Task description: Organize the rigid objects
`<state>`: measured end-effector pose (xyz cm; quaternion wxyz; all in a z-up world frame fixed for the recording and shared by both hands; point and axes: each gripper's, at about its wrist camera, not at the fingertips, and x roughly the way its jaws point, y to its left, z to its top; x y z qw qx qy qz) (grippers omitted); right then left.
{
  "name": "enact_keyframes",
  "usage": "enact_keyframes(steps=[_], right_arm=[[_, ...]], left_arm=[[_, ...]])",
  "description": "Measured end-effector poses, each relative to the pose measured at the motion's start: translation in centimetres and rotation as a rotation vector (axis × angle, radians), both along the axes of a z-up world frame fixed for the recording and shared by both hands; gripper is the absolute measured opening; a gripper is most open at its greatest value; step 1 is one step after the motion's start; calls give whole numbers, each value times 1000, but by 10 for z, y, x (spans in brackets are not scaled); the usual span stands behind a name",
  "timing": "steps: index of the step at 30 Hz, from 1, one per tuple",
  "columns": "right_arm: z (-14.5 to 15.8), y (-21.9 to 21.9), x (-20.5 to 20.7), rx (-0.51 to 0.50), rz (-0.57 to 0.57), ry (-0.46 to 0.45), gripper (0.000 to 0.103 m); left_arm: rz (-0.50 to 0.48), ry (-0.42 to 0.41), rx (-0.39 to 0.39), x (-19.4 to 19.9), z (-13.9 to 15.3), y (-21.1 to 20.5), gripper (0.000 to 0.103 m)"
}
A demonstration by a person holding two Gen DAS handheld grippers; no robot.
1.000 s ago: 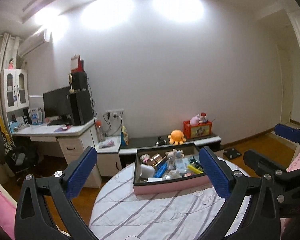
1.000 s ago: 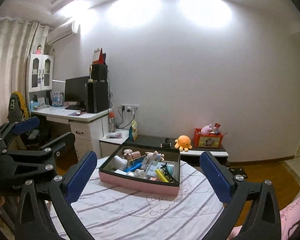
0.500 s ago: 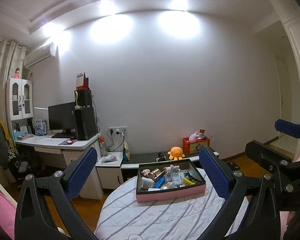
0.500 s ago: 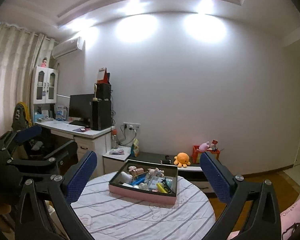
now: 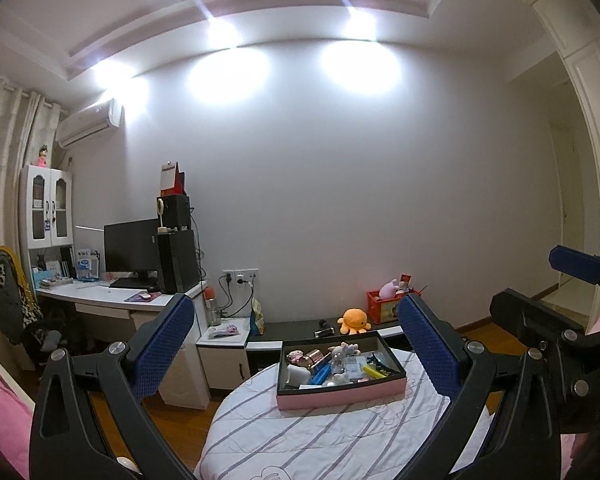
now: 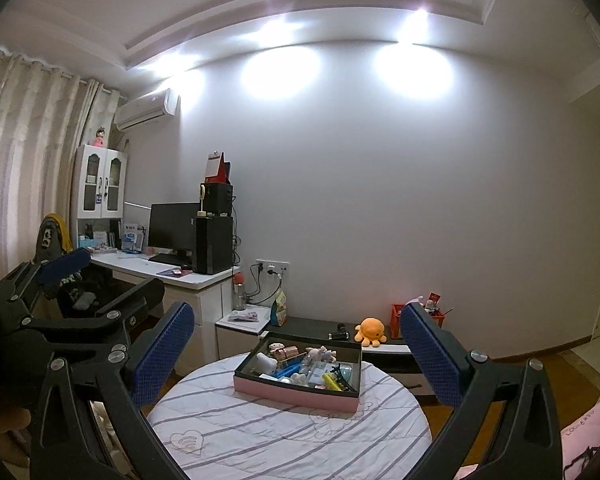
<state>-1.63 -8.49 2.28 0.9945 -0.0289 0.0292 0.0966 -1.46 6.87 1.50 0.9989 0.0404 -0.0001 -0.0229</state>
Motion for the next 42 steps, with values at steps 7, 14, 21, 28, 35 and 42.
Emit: enact_keyframes(steps=[7, 14, 21, 28, 35, 42], right_arm=[[-1, 1, -3, -2, -3, -2, 103], [-2, -2, -6, 5, 1, -13, 103], [-3, -3, -8, 2, -7, -13, 103], [-3, -4, -6, 13, 0, -10, 103], [-6, -3, -4, 13, -1, -3, 103], [-6, -3, -5, 10, -4, -3, 103]], left_arm=[[7, -3, 6, -3, 1, -2, 103], [10, -20, 7, -12, 5, -2, 103], [10, -26, 8, -13, 5, -4, 103], [16, -55, 6, -15, 5, -3, 103], [22, -56, 18, -14, 4, -3, 103], [22, -54, 15, -14, 4, -2, 103]])
